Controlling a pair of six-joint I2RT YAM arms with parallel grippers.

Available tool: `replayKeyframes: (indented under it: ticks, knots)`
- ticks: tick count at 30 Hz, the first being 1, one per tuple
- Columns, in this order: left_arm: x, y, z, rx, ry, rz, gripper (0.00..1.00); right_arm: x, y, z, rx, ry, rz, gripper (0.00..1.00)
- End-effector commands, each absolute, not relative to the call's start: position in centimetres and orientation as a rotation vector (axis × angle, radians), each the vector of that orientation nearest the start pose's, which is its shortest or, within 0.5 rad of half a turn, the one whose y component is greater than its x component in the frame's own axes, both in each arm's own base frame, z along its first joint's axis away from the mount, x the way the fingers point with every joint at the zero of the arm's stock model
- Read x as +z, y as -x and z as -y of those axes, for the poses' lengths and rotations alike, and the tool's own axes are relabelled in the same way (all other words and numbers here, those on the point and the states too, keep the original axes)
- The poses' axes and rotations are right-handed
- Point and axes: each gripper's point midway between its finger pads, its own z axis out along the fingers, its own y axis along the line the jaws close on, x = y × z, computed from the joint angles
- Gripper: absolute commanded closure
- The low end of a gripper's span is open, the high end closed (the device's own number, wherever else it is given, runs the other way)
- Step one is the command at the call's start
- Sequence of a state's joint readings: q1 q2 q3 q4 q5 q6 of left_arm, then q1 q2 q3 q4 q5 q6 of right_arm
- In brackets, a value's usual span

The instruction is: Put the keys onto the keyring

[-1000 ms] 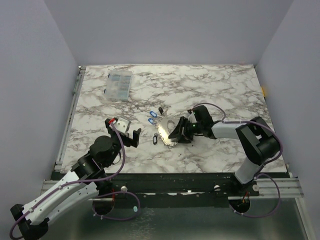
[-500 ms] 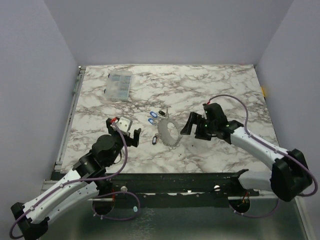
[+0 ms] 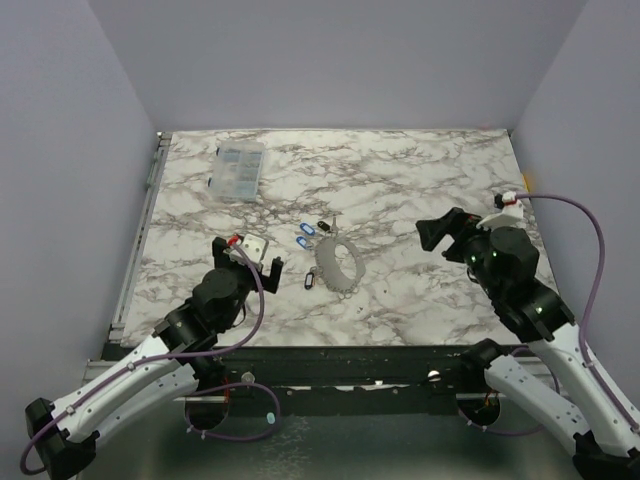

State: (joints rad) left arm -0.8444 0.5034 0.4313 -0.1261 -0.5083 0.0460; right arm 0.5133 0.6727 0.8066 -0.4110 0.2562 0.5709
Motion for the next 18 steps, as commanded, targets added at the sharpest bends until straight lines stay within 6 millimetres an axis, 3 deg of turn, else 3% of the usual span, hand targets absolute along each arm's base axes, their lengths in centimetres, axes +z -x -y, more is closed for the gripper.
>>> replayKeyframes:
  ticks: [1, 11, 18]
  knots:
    - [19.6, -23.7, 12.4, -0.08, -0.384, -1.695, 0.01, 25.8, -24.2, -9.0, 0.407, -0.276, -1.854, 0.0]
    - [19.4, -23.8, 12.2, -0.064, -0.385, -1.699, 0.01, 26.8, -21.5, -7.2, 0.434, -0.308, -1.784, 0.0]
    - [19.6, -23.7, 12.2, -0.07, -0.388, -1.693, 0.01, 26.5, -20.7, -6.8, 0.444, -0.329, -1.789, 0.0]
